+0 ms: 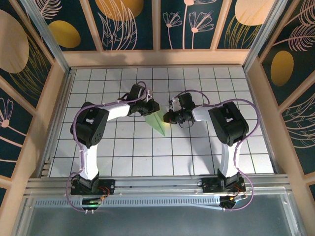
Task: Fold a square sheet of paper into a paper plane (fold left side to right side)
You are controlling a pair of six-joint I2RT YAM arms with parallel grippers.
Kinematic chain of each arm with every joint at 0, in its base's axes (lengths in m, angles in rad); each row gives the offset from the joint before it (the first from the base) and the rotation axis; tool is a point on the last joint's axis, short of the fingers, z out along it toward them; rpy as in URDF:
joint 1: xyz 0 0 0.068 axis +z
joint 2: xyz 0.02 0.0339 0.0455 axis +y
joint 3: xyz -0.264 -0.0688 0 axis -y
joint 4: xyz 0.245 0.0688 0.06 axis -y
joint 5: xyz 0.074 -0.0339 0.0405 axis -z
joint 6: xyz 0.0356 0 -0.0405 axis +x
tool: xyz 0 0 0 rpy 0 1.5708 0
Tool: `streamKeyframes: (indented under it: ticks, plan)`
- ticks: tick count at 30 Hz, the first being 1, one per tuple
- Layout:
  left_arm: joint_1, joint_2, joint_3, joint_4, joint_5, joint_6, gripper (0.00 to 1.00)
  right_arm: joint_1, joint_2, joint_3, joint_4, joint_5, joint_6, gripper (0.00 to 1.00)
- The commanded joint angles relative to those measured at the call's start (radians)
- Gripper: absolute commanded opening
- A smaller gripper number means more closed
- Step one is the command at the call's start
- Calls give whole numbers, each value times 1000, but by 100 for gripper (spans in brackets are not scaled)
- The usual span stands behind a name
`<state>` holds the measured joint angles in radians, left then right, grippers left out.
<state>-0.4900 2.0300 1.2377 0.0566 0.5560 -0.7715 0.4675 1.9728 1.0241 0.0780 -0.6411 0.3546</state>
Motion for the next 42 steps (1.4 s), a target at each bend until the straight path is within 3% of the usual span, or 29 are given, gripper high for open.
streamKeyframes:
  ticks: [1, 19, 42]
  plan:
    - [-7, 37, 34, 11, 44, 4, 15, 24, 73, -1, -36, 40, 1, 6]
    - [-7, 60, 39, -79, -89, 54, 16, 26, 77, 4, -41, 40, 0, 13]
    - [-7, 99, 7, -106, -169, 45, 16, 19, 46, 20, -22, 0, 25, 18]
